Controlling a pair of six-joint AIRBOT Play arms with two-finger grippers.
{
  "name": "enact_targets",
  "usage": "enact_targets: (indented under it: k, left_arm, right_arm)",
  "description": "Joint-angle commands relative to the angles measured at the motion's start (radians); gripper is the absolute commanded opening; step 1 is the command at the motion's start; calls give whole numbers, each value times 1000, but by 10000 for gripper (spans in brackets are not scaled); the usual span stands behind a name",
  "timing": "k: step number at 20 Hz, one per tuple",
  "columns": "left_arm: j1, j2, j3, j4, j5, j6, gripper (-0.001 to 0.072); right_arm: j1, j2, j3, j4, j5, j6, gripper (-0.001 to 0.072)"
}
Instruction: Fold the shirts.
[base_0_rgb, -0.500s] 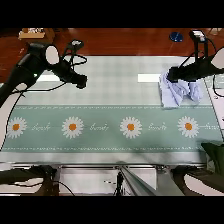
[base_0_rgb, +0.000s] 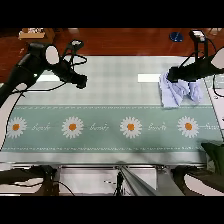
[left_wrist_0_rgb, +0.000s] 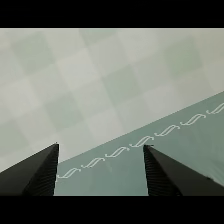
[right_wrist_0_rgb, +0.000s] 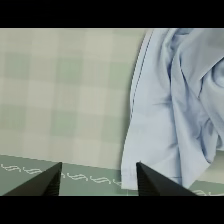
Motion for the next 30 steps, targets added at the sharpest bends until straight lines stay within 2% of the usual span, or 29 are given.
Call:
enact_targets:
  k: [1, 7, 12, 14, 15, 17, 18, 20, 21, 22, 25, 30]
  left_arm:
    - [0, -1, 1, 0, 0, 0, 607]
    - [0, -1, 1, 0, 0, 0, 607]
    - [0, -2, 1, 1, 46, 0, 606]
    - [-1, -9, 1, -3, 110, 0, 607]
    - [-3, -12, 1, -3, 117, 1, 606]
    - [-2, -16, 1, -1, 136, 1, 607]
    - [0, -15, 1, -1, 139, 1, 608]
    - [0, -13, 4, 1, 132, 0, 622]
    - [0, -11, 4, 1, 127, 0, 709]
    - [0, -8, 4, 1, 124, 0, 720]
    - [0, 1, 4, 0, 124, 0, 720]
    - [0, 2, 4, 0, 123, 0, 720]
  right_arm:
    - [0, 0, 1, 0, 0, 0, 542]
    - [0, 0, 1, 2, -5, 0, 541]
    - [0, 0, 1, -4, -159, 0, 540]
    - [0, -8, 1, -92, -230, -20, 538]
    - [-5, -18, 1, -187, -280, 27, 538]
    - [-48, -62, 1, -384, -358, 203, 542]
    - [-86, -93, 1, -427, -383, 259, 595]
    - [-169, -158, 1, -407, -397, 262, 603]
    - [-205, -191, 1, -391, -391, 259, 603]
    - [-234, -219, 1, -360, -389, 246, 603]
    - [-290, -299, 1, -231, -388, 150, 604]
    - [-297, -428, 1, -142, -398, 124, 603]
